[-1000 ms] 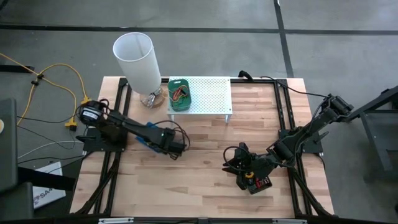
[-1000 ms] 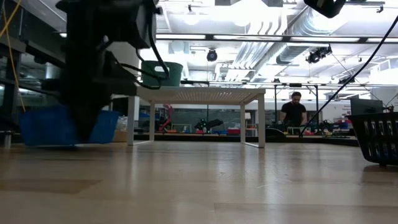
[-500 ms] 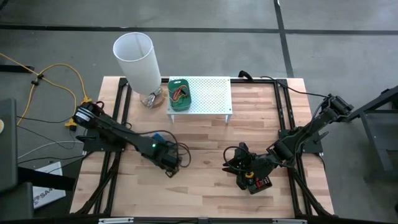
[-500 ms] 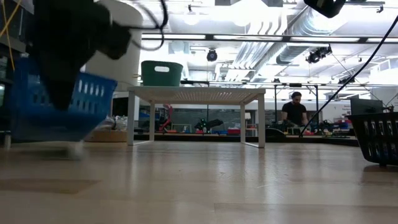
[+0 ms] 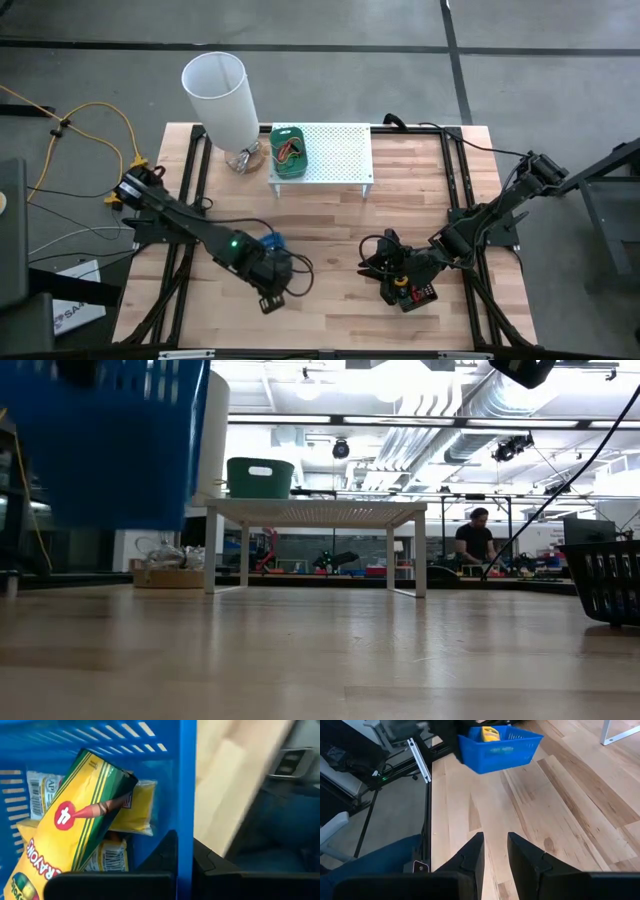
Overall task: Pick & Place Office Desk Supplies
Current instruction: Put the blue bin with yellow crayon box on the shelf
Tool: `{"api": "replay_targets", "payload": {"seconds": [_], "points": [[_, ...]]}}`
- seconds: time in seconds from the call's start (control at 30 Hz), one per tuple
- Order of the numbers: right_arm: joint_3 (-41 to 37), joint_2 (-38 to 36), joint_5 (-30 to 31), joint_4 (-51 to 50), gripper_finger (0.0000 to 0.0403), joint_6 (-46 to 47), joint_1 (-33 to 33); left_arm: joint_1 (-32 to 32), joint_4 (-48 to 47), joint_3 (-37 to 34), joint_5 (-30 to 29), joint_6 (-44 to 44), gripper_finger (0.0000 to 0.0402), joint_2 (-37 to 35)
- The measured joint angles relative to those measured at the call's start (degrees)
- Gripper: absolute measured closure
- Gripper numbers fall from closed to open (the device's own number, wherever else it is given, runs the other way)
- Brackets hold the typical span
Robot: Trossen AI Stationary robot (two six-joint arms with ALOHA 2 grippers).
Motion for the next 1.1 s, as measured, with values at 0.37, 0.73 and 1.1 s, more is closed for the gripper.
{"api": "replay_targets", "payload": {"seconds": [0.37, 0.73, 1.1], "points": [[0.00, 0.00, 0.00, 0.00, 0.0330, 0.00, 0.01, 2.57, -7.53, 9.06, -0.21, 9.55, 0.0401, 0.04], [0.00, 0.00, 0.00, 0.19, 0.0330, 0.00, 0.00, 5.77, -9.74, 15.31, 1.57, 20.14, 0.0401, 4.32], [0.00, 0.00, -0.01, 0.24, 0.0330, 0.00, 0.02, 8.91, -18.35, 30.72, 1.47, 32.71, 0.0401, 16.07]]}}
